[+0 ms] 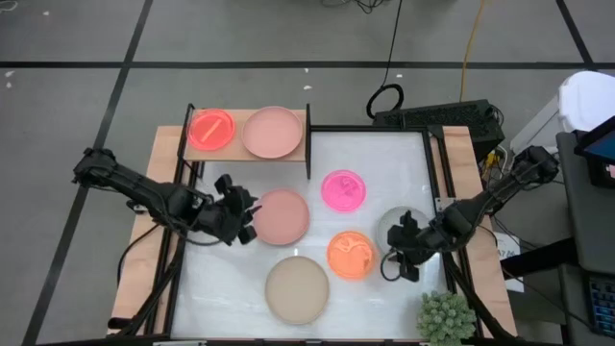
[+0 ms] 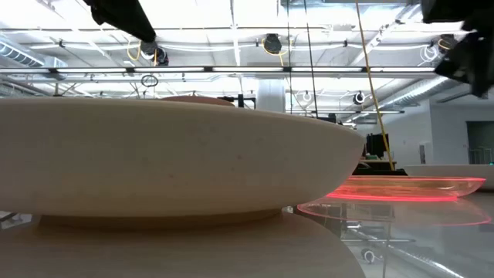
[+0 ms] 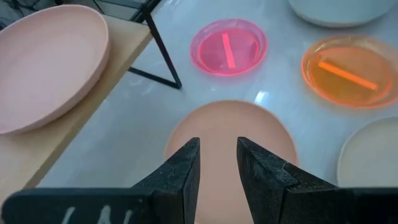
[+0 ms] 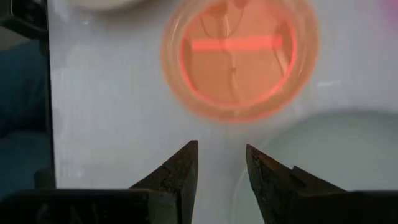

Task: Place and stack plates onto a shelf
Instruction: Stack the big gray plate on top of the big light orange plate on the shelf

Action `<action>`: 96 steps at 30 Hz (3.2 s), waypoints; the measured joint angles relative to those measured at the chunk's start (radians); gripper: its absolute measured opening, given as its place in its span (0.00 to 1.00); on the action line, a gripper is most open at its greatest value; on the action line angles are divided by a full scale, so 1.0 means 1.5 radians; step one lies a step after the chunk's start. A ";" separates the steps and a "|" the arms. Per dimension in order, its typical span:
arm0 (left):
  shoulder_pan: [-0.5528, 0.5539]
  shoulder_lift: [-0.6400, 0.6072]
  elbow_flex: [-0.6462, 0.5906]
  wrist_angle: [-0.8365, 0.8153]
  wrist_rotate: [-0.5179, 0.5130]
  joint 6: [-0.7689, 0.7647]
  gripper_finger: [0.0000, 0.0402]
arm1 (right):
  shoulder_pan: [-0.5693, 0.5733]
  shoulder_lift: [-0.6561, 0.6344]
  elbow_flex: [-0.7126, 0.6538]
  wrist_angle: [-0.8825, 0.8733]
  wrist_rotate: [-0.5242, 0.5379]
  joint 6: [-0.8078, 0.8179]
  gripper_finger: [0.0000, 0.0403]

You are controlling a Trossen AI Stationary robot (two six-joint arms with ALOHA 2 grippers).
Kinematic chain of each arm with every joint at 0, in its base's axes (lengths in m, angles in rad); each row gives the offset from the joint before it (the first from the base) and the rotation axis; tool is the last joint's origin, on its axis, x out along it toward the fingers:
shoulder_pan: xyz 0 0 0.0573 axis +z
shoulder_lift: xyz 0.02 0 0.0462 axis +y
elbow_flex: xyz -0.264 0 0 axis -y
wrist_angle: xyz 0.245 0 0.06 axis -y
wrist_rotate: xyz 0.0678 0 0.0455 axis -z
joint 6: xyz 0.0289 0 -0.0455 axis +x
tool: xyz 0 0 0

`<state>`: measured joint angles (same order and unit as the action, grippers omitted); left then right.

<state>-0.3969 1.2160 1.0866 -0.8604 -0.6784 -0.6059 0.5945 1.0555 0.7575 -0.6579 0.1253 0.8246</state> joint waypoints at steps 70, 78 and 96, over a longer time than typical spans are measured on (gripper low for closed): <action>-0.115 0.070 0.001 0.089 -0.028 -0.035 0.28 | 0.054 0.238 0.187 -0.316 0.137 -0.096 0.00; -0.148 0.070 0.001 0.088 -0.041 -0.046 0.28 | -0.019 0.238 0.299 -0.342 0.198 -0.245 0.00; -0.200 0.070 0.001 0.087 -0.089 -0.092 0.28 | -0.289 0.245 0.424 -0.068 0.172 -0.770 0.00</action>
<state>-0.6963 1.3216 1.0878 -0.7303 -0.8115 -0.7440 0.1606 1.4223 1.3931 -0.7603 0.3833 -0.3304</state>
